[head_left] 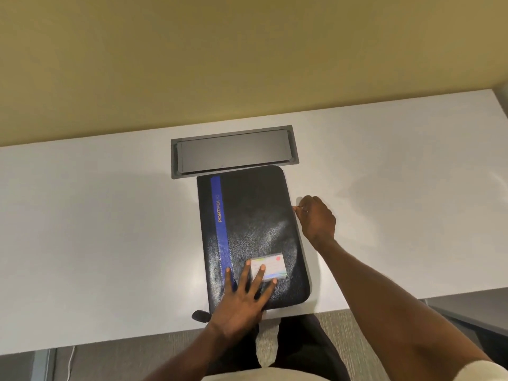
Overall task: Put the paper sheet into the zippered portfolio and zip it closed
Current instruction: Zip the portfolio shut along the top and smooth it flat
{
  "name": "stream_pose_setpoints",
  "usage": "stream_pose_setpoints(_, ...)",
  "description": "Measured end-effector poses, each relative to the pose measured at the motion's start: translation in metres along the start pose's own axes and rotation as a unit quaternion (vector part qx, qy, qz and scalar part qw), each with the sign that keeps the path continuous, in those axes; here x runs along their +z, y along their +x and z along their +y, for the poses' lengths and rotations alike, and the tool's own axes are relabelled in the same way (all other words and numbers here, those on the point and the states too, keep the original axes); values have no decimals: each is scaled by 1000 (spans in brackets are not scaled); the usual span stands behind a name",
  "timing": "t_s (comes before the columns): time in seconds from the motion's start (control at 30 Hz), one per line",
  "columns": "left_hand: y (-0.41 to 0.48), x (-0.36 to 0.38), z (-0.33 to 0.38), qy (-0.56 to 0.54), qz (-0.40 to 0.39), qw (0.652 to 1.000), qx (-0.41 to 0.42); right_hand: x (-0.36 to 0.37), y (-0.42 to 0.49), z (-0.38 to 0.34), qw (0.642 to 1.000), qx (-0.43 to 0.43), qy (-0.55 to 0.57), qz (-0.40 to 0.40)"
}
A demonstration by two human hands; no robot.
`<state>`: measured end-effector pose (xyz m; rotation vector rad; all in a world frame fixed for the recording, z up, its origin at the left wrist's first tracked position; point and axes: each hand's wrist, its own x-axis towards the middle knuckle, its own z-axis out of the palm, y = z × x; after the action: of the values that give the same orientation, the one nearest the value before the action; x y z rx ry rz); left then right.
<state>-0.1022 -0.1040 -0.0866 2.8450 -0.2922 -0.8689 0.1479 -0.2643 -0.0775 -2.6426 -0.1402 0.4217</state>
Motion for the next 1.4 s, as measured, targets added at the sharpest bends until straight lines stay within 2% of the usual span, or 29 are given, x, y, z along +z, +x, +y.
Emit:
stream_pose_setpoints(0.1,0,-7,0,-9,-7,1000,9,-2,-1,-2,999,20,27,-9)
stream_pose_setpoints(0.23,15,-36,-10,-15,62,998,16,-3,-2,-1,999,34,26,-21)
stream_pose_setpoints(0.3,35,-54,-24,-11,98,995,-13,-2,-4,0,998,38,32,-31)
stream_pose_setpoints(0.53,126,-125,-86,-65,147,979,-127,-3,3,1,999,-6,36,-40)
stream_pose_setpoints(0.77,177,-159,-118,-52,148,976,-149,-1,2,2,998,-7,36,-44)
stream_pose_setpoints(1.13,194,-175,-113,-66,140,970,-189,0,5,-1,999,7,47,-17)
stream_pose_setpoints(1.4,193,-176,-104,-100,184,956,-205,-6,62,-14,997,-49,56,14)
